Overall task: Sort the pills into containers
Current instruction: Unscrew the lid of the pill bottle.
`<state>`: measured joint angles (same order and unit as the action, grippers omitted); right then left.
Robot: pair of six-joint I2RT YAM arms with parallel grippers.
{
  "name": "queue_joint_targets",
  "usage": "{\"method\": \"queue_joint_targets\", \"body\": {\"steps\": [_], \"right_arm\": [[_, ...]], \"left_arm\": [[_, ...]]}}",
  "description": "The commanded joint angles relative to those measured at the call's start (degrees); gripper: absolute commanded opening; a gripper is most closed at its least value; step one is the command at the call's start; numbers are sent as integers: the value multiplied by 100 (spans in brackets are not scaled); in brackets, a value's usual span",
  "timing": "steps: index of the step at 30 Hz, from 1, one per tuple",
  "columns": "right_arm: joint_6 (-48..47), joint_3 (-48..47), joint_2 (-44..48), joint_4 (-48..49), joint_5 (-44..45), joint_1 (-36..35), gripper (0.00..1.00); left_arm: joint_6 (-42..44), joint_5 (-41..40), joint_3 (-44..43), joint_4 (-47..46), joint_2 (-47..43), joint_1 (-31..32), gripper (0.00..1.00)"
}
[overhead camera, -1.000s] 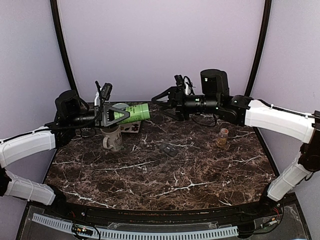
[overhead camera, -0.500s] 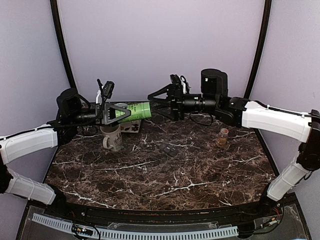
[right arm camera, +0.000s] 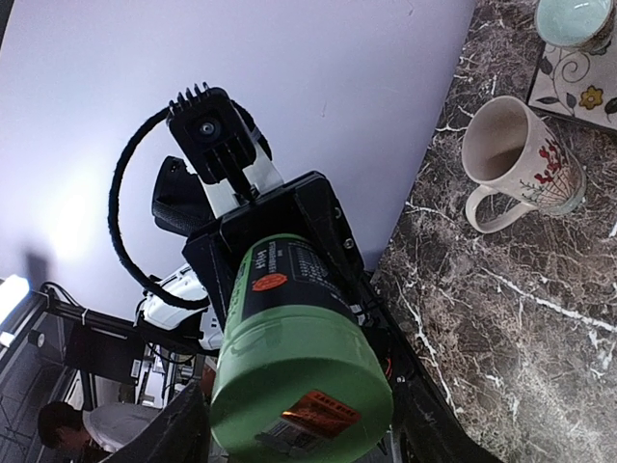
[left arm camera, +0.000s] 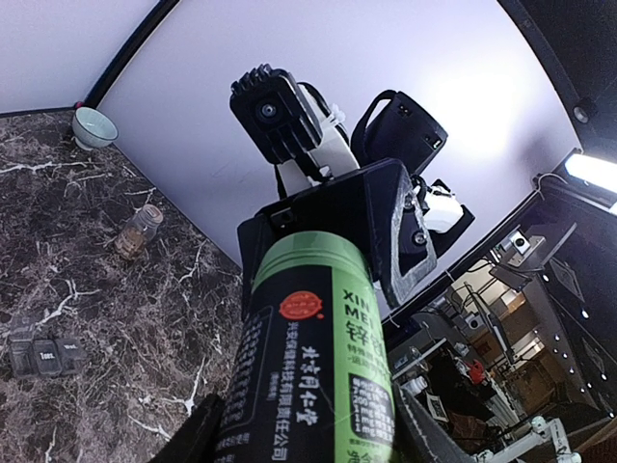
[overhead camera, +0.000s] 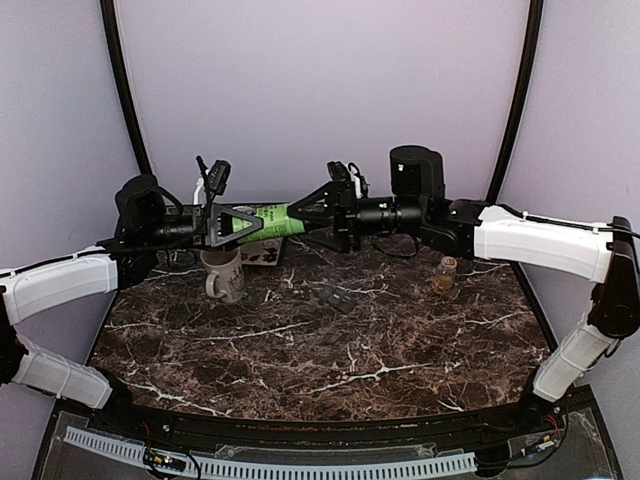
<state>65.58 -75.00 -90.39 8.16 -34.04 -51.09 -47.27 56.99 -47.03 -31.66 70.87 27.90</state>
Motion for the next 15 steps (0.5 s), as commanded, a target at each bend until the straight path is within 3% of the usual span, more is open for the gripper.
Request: {"method": "queue_joint_targets", "body": {"steps": [1,7,15], "right_arm": [[-28,-199,-48,195,-158,-50,60],[-210,-311,-212,-8,-148,-53,46],[-281,-326,-274,58,-250,13,56]], "left_arm": [[-28,128,-274,-310,-31,-26,0],[5,146,-284,-273,-29,-24,0],[35,263,-389,-184,40,-23,0]]}}
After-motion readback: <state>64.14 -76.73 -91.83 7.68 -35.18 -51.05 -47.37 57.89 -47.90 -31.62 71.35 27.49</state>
